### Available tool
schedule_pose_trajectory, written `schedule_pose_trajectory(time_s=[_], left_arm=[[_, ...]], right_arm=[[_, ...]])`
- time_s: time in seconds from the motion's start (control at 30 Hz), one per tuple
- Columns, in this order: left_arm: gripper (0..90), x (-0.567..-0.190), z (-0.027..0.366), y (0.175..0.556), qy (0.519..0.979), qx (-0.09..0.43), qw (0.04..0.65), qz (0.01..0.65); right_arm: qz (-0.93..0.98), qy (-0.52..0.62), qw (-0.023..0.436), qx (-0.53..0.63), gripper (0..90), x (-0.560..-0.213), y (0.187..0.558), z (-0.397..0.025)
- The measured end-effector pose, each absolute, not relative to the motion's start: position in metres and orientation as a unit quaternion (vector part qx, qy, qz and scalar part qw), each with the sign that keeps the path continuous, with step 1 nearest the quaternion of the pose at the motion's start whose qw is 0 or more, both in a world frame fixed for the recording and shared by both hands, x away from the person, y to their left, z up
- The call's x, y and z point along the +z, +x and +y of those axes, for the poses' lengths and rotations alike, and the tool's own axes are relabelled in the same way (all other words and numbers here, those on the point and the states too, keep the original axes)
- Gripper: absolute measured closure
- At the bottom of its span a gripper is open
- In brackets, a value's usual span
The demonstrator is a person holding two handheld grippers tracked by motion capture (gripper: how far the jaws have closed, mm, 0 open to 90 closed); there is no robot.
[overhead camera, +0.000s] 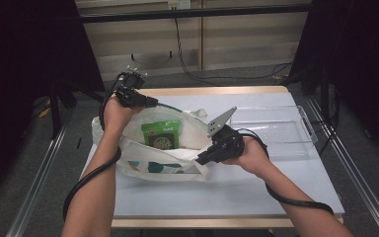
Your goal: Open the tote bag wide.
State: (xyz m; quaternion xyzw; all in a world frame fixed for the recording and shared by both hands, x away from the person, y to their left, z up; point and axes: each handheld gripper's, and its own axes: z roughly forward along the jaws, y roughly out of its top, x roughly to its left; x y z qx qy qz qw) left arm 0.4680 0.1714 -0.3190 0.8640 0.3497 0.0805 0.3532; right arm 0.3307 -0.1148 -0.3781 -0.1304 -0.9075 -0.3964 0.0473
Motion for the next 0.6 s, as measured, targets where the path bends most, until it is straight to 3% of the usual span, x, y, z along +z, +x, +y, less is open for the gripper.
schedule_pose_trajectory(time_s=[0.6], left_arm=[[88.6,-0.325,0.168,0.472,0.868,0.081,0.345,0.348]], right_arm=[[-0.908,-0.125,0.059,-0.395,85.7,-0.394,0.324,-0.117]])
